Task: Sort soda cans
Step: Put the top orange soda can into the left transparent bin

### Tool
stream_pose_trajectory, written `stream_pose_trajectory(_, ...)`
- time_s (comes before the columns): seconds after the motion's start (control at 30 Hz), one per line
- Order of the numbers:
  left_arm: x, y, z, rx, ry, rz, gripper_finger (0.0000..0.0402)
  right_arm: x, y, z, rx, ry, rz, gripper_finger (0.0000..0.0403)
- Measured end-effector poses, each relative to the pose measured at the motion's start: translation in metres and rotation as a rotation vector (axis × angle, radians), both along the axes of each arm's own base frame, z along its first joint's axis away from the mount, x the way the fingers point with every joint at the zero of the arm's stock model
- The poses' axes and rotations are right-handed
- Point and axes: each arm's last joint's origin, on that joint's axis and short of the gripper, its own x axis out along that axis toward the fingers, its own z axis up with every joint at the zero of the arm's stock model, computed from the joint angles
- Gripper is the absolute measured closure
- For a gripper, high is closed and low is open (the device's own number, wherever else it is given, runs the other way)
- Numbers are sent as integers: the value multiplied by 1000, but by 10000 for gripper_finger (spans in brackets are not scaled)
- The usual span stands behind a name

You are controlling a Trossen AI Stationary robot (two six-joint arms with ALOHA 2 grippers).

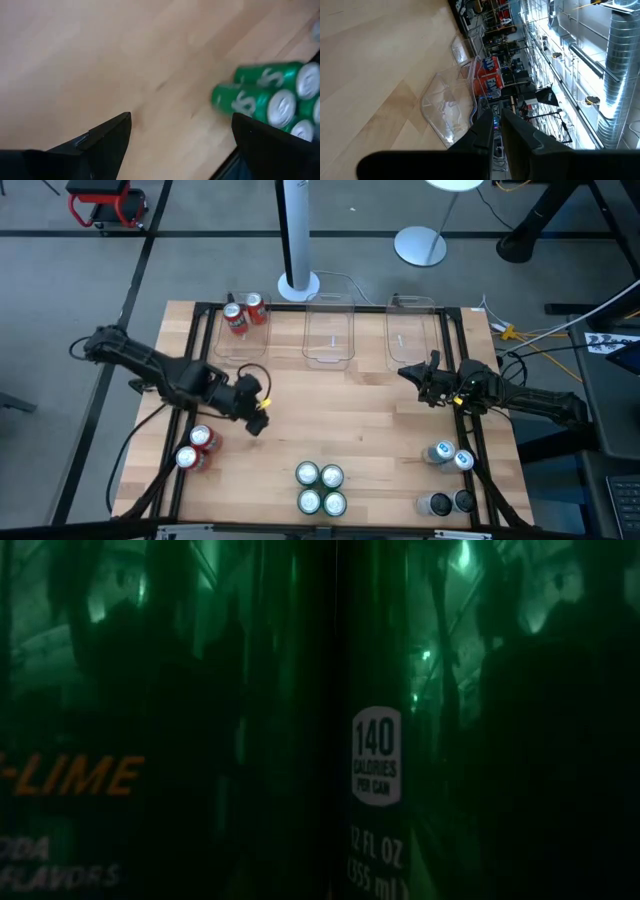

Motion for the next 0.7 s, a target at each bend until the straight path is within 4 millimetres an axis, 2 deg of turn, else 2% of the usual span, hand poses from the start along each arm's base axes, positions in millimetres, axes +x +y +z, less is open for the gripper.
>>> stream_pose_trajectory(0.23,-22,-19,-6,-75,164,84,70,0,0,0,1,0,0,366)
stream_pose_trajectory(0.43,-41,-22,-6,-172,344,174,70,0,0,0,23,-4,-3,366)
stream_pose_trajectory(0.7,-59,-26,-8,-157,505,250,70,2,0,-3,36,34,-3,366)
